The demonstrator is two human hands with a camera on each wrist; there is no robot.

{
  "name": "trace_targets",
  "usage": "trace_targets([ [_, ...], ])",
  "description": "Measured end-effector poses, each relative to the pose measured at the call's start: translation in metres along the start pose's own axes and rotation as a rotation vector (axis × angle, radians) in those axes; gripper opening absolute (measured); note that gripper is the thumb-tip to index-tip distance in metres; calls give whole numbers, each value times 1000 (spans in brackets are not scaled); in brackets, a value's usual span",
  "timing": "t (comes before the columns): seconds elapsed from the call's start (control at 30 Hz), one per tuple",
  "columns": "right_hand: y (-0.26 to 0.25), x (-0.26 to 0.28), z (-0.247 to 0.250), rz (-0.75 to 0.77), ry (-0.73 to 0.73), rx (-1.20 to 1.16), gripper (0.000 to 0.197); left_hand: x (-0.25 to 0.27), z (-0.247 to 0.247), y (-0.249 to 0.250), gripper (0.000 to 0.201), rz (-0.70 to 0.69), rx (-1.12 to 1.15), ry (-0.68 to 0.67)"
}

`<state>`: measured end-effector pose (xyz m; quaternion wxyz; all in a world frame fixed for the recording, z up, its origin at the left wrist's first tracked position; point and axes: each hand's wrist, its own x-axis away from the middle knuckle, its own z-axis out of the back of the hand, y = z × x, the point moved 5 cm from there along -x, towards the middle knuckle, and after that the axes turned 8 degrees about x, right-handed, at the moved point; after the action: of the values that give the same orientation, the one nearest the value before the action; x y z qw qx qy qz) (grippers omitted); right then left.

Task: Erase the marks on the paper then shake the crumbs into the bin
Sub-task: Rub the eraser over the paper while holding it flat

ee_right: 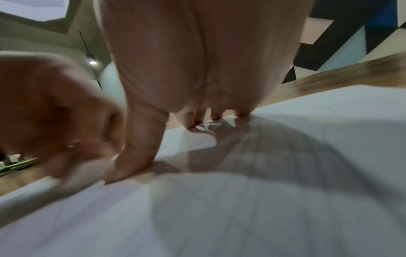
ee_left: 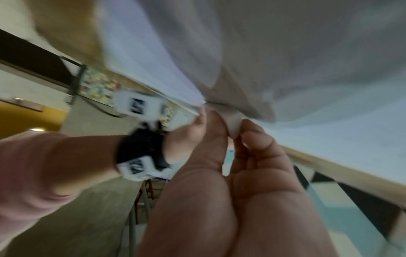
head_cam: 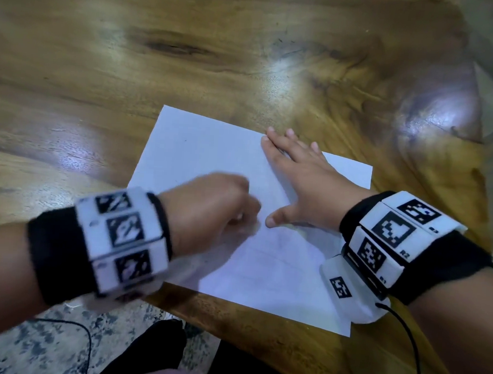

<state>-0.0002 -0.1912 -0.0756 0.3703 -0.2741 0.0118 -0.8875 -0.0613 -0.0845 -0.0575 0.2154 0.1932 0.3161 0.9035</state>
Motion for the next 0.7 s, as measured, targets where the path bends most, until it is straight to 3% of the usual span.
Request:
trace_targets([
  [0.17, -1, 1, 0, -1, -2, 4, 119, 36, -20, 8, 8, -14, 35, -150],
  [0.33, 0, 1, 0, 6, 2, -18, 119, -13, 7, 0, 14, -3, 27, 38],
  [0.43, 0, 1, 0, 5, 3, -18, 119, 10, -15, 10, 15, -79, 9, -87],
  [0.53, -1, 2, 0, 4, 1, -16, 118, 38, -30, 13, 11, -65, 59, -230],
  [0.6, -1, 2, 1, 3, 3, -15, 118, 30, -25, 9, 8, -70, 64, -197],
  [0.7, -1, 1, 0, 4, -1, -14, 119, 2, -4, 4, 8, -47, 35, -16],
])
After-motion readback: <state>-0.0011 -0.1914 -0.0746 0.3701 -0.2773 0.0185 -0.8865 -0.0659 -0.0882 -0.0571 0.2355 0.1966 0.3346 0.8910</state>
